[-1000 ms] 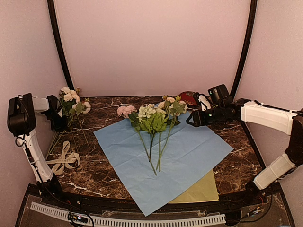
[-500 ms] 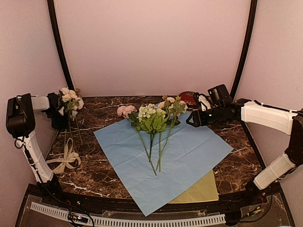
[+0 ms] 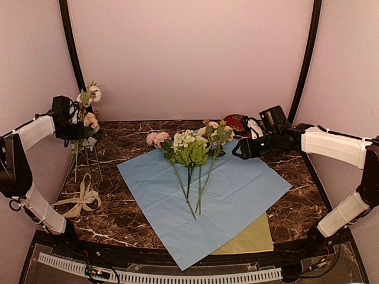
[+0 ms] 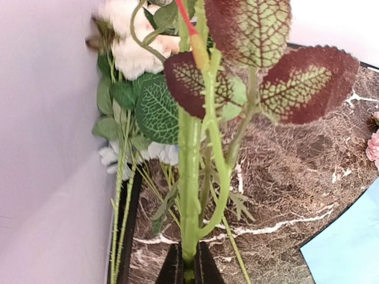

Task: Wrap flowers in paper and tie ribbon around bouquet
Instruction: Pick up the fake flower from the corner of the board, then place the fake flower on the flattened wrapping paper.

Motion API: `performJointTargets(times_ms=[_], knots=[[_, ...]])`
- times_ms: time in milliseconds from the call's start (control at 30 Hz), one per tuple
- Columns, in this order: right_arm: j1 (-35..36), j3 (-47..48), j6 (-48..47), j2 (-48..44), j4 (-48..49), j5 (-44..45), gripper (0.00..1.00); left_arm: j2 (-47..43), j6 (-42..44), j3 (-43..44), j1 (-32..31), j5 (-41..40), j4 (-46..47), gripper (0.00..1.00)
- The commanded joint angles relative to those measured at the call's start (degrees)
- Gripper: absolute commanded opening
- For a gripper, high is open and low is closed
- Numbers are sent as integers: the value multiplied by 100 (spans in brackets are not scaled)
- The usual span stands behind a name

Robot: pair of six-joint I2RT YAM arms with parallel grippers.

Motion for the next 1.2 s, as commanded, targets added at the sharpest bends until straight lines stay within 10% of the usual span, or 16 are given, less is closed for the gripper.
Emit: performJointTargets(times_ms=[0,267,567,967,1167], knots=[[66,134,41,-75,33,6,56,-799,403,-308,-401,-1004,741,0],[93,155,147,-144,106,-2,56,-1806,-2467,-249,-1133,275,604,0],[459,123,416,-155,226,50,56,-1853,-5627,-2090,-4005,-236,2691,0],[1095,-613,1137,-446,333,702,56,448,-6720,-1735,-5568,-119,4142,0],[1157,-990,1304,-576,401,819,56,1223,-5768,-685,-6157,-372,4006,0]])
